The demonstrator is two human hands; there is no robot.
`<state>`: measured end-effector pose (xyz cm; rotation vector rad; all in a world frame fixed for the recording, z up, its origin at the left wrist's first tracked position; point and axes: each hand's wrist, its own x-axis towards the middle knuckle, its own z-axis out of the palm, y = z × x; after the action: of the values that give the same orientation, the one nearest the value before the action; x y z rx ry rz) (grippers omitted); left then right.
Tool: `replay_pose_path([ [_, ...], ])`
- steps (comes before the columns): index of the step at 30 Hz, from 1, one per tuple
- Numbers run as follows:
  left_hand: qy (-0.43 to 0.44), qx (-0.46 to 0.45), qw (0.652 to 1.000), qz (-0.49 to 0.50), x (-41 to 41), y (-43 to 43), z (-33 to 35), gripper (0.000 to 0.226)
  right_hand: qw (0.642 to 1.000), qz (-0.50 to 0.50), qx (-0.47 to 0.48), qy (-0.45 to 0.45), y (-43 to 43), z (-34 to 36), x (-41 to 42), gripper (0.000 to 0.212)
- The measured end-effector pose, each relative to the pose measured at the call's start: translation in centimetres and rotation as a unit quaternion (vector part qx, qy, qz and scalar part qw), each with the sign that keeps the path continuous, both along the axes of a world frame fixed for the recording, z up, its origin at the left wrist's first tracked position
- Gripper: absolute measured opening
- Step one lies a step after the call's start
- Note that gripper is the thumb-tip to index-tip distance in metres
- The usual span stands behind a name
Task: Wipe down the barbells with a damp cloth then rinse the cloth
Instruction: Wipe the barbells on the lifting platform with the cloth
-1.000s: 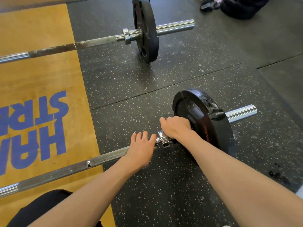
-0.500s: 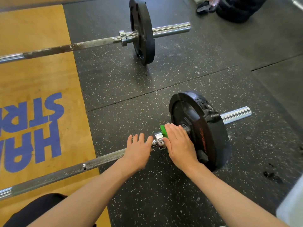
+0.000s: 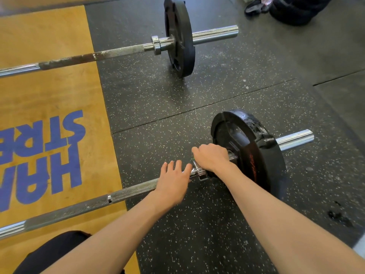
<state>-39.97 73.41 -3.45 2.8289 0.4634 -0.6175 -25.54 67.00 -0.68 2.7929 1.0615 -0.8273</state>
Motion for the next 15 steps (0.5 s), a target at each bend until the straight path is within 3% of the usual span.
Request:
replay_pose_path([
  [3,0.004,-0.002,1.000,0.008,0.0,-0.1,-0.1,0.053,0.990,0.076,0.090,-0.071,-2.4,-0.6,-1.3,0.032],
  [6,0.005,-0.007,1.000,0.015,0.1,-0.2,0.0,0.052,0.960,0.068,0.253,-0.102,-5.9,-2.0,-2.9,0.036],
  [8,0.005,-0.009,1.000,0.015,0.1,-0.2,0.1,0.052,0.947,0.058,0.290,-0.128,-7.1,-2.6,-3.7,0.039],
  [11,0.013,-0.022,1.000,0.018,0.0,-0.1,0.3,0.049,0.964,0.037,0.207,-0.160,-5.6,-1.8,-3.5,0.048],
  [15,0.010,-0.028,0.999,0.018,-0.1,-0.1,0.5,0.048,0.995,-0.012,0.061,-0.074,-2.8,0.6,-1.4,0.059],
])
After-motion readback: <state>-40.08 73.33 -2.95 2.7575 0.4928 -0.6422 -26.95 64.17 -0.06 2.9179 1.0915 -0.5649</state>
